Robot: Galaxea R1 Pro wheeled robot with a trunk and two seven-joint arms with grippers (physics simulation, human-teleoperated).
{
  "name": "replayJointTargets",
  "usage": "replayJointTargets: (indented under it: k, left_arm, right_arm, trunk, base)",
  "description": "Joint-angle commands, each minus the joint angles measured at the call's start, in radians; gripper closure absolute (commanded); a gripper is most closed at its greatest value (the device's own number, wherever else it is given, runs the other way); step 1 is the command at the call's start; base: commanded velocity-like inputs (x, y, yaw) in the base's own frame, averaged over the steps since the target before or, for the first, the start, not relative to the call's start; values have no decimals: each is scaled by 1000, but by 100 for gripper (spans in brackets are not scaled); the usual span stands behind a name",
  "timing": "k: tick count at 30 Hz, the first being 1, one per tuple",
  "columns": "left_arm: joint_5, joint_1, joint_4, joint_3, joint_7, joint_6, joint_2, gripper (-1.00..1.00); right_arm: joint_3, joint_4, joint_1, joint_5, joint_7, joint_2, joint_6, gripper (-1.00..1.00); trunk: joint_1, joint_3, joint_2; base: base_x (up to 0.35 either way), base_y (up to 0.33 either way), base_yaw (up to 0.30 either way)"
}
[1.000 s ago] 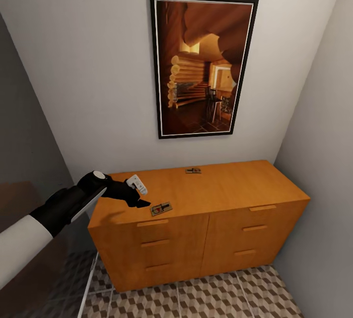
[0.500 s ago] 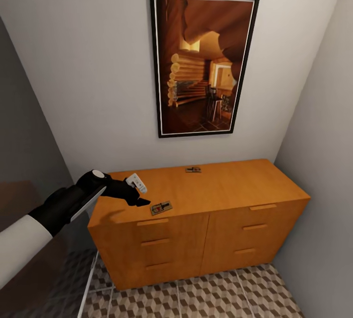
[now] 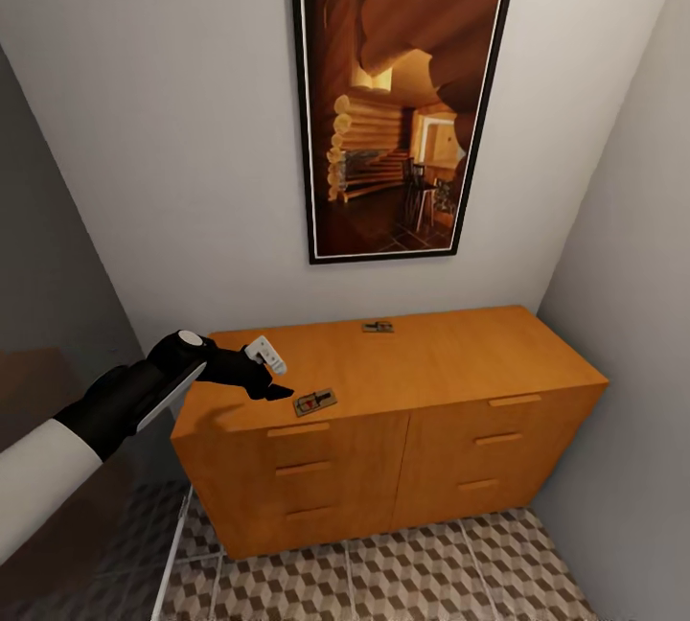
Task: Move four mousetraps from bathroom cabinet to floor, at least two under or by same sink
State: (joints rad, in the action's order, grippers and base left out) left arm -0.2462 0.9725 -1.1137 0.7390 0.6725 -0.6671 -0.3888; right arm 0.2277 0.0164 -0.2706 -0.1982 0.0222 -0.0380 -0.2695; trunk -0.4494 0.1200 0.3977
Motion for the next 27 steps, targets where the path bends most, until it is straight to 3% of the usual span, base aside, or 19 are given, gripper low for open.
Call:
replayJointTargets:
  k: [1, 16, 27]
  left_arm:
    - [-7, 2, -1, 3, -2, -6, -1, -100]
    - [-7, 2, 0, 5, -2, -6, 3, -100]
    - [-7, 2, -1, 6, -2, -5, 19, -100]
  right_arm:
    - [9, -1, -1, -9, 2, 0, -4, -100]
    - [9, -1, -1, -9, 2, 0, -4, -100]
    - [9, -1, -1, -9, 2, 0, -4, -100]
  trunk:
    - [-1, 4, 2]
    - [-1, 24, 2]
    - [-1, 39, 2]
  base:
    - [0, 0, 0]
    - [0, 0, 0]
    - [0, 0, 0]
